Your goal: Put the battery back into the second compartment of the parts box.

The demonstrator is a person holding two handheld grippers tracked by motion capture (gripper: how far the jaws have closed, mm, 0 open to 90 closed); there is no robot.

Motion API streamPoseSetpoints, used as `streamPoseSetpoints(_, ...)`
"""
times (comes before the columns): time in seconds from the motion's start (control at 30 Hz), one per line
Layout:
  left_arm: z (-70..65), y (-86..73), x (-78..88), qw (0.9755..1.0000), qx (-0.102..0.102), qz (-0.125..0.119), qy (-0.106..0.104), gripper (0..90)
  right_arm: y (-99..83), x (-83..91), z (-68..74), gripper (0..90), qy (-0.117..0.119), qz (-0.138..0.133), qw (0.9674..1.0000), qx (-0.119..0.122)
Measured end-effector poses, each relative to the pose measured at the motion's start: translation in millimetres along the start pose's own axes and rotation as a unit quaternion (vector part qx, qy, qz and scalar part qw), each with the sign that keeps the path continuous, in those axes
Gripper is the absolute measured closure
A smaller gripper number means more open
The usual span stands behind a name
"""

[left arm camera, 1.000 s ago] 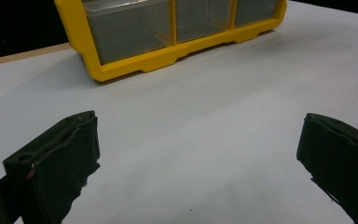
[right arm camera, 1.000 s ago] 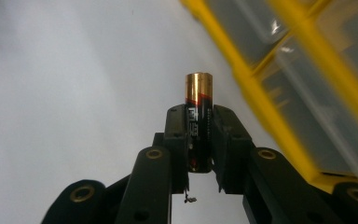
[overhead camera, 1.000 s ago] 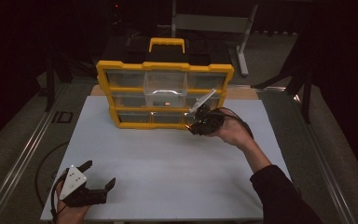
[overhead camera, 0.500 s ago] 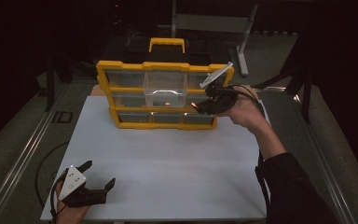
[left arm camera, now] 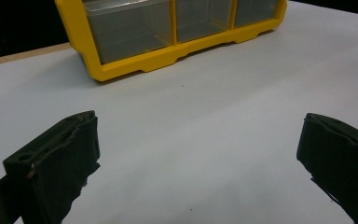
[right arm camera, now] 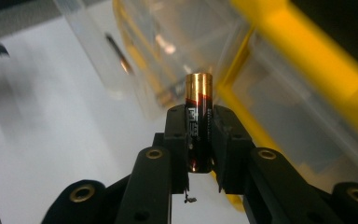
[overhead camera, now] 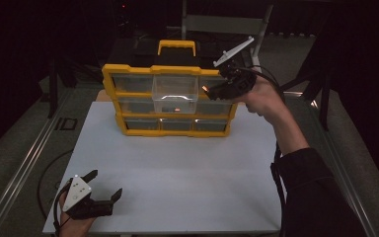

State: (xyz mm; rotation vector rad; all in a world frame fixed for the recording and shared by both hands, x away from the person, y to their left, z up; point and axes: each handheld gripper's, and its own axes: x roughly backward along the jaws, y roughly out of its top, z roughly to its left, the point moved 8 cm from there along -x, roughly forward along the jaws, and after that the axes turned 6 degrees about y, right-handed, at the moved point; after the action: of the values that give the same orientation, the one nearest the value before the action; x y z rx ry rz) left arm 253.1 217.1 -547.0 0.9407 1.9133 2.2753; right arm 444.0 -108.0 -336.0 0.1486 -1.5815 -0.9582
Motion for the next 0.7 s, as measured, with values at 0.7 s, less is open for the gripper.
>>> streamPoseSetpoints(0.7, 0.5, -0.2, 0.4, 1.0000, -0.001, 0.000, -0.002, 0.2, 60.1, -7.4, 18.7, 51.9, 0.014, -0.071, 0.9972, -0.018)
